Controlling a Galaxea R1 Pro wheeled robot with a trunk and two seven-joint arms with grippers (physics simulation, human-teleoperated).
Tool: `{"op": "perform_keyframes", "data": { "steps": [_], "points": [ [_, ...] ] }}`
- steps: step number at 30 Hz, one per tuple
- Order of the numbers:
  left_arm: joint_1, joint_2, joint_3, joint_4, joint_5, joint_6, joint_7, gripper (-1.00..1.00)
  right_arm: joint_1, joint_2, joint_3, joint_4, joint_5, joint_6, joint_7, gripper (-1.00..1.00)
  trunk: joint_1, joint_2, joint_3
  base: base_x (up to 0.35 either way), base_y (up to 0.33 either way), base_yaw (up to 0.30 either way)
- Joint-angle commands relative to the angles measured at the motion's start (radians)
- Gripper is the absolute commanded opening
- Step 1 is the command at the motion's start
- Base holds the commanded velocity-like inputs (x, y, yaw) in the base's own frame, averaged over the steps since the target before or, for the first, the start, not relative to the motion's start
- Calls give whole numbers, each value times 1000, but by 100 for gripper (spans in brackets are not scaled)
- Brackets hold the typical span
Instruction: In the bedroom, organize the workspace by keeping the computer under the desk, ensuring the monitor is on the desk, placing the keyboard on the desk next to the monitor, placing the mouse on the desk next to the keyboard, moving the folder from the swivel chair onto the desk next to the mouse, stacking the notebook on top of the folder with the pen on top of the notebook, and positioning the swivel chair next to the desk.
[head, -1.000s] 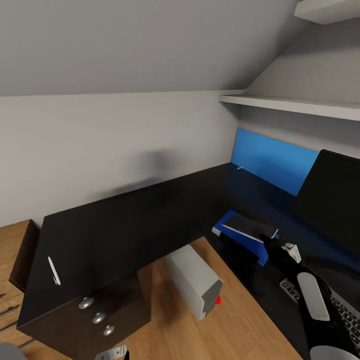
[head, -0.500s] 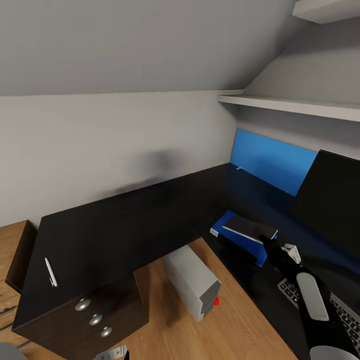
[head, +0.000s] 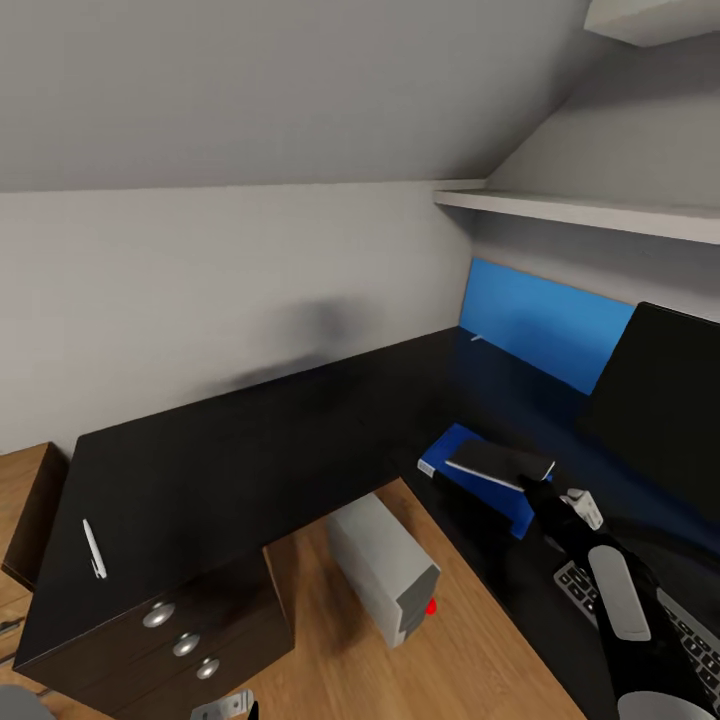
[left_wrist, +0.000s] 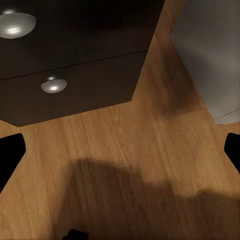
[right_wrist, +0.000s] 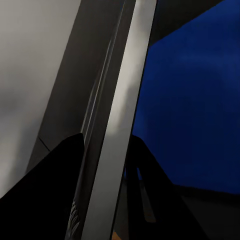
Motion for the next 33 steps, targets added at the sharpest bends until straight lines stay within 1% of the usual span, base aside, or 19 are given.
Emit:
{"op": "perform_keyframes", "data": {
  "steps": [1, 6, 13, 25, 33],
  "points": [
    [-1, 0, -2, -2, -4, -3, 7, 100, -1, 0, -2, 0, -1, 6, 3, -100, 0, -1, -1, 2, -2, 0],
    [-1, 0, -2, -2, -4, -3, 7, 100, -1, 0, -2, 2, 1, 7, 3, -100, 0, -1, -1, 17, 16, 0],
    [-1, 0, -2, -2, -4, -3, 7, 100, -1, 0, -1, 3, 3, 8, 5, -100, 0, -1, -1, 132, 118, 0],
    [-1, 0, -2, -2, -4, -3, 7, 100, -1, 0, -1, 4, 3, 8, 5, -100, 0, -1, -1, 24, 15, 0],
    [-1, 0, -2, -2, -4, -3, 7, 100, -1, 0, -1, 4, 3, 8, 5, -100, 0, -1, -1, 145, 1, 0]
  ]
}}
